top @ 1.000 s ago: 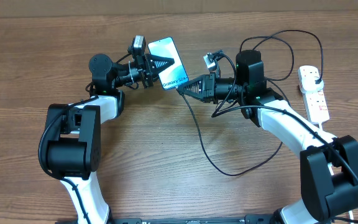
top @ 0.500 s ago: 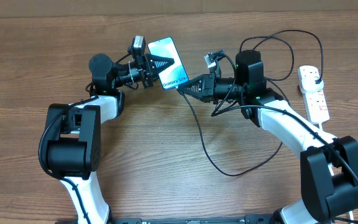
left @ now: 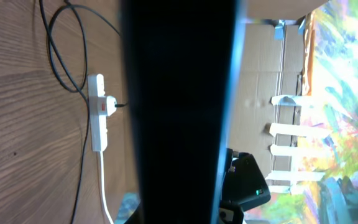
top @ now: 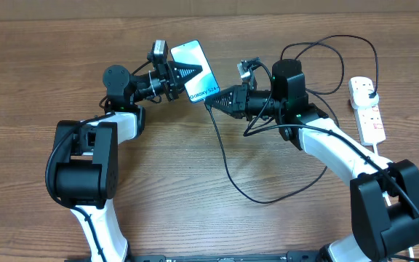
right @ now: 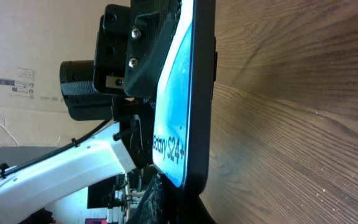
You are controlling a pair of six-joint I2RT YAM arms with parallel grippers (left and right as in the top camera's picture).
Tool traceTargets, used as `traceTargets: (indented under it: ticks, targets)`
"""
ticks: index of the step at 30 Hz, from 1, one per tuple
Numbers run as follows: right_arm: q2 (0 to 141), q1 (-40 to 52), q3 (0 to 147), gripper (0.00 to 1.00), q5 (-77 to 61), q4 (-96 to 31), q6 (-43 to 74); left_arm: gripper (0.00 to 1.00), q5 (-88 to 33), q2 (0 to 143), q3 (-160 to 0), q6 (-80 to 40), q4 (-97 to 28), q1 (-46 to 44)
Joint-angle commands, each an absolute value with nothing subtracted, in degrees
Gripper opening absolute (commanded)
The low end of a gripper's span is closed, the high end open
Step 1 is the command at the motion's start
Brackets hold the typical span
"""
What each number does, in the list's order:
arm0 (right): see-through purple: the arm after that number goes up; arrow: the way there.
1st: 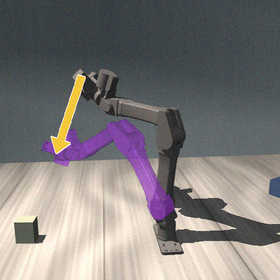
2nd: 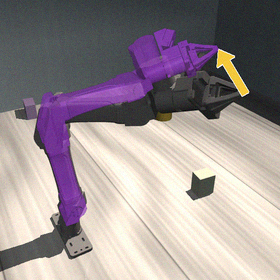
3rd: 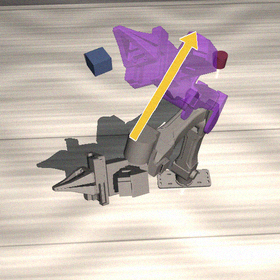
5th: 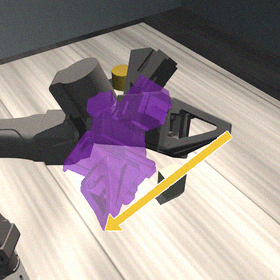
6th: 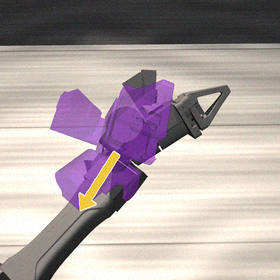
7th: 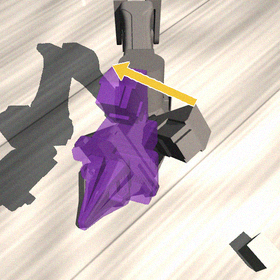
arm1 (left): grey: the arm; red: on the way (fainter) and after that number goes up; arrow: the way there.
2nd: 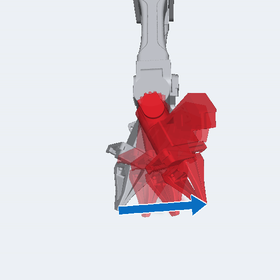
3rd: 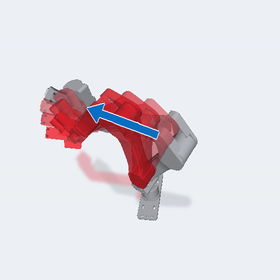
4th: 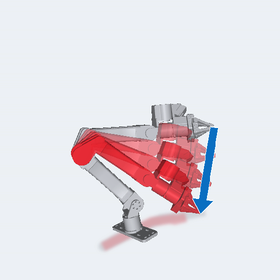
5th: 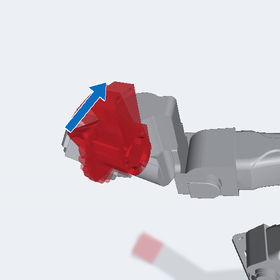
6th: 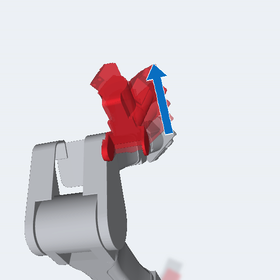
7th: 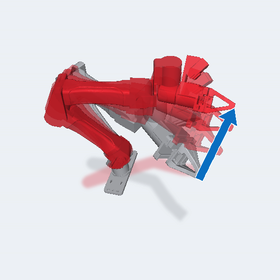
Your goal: Plug charger to phone and switch on socket
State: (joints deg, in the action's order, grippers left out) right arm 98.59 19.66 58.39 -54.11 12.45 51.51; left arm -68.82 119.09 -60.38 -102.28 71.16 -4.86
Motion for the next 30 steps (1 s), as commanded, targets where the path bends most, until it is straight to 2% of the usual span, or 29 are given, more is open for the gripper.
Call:
traceTargets:
  ticks: [1, 14, 15, 16, 17, 19, 24, 26, 27, 28, 30]
  targets:
    - [98.0, 19.9, 58.5, 0.04, -49.5, 13.5, 52.5, 0.04, -72.1, 118.5, -61.3, -103.0, 72.1, -6.1]
    - [98.0, 19.9, 58.5, 0.04, -49.8, 17.7, 52.2, 0.04, -74.5, 118.5, -61.3, -105.0, 72.1, -6.1]
    - [98.0, 19.9, 58.5, 0.06, -50.3, 17.8, 52.0, 0.04, -74.4, 118.5, -61.3, -105.0, 72.1, -6.0]
    - [98.0, 19.8, 58.5, 0.17, -51.3, 18.0, 51.3, 0.04, -74.3, 118.5, -61.3, -105.0, 72.1, -6.0]
    - [98.0, 19.7, 58.5, 0.22, -52.4, 18.4, 50.5, 0.04, -74.3, 118.5, -61.3, -105.0, 72.1, -5.9]
    - [97.7, 19.1, 58.5, 0.38, -54.2, 18.5, 49.8, 0.05, -74.3, 118.5, -61.3, -105.0, 72.1, -5.7]
    - [95.4, 17.2, 58.5, 0.53, -57.6, 18.2, 47.1, 0.04, -74.4, 118.5, -61.3, -104.7, 72.1, -5.0]
    - [94.0, 17.0, 58.5, 0.55, -58.0, 16.5, 44.5, 0.04, -74.4, 118.5, -61.3, -104.1, 72.1, -4.8]
    - [93.2, 17.0, 58.5, 0.56, -57.9, 14.8, 42.3, 0.04, -74.3, 118.5, -61.3, -103.6, 72.1, -4.6]
    - [91.8, 17.0, 58.5, 0.62, -56.8, 10.6, 38.2, 0.04, -74.2, 118.5, -61.3, -102.8, 72.1, -4.2]
    - [90.3, 17.3, 58.5, 0.63, -54.0, 5.4, 33.7, 0.05, -73.6, 118.5, -61.3, -102.1, 72.1, -3.4]
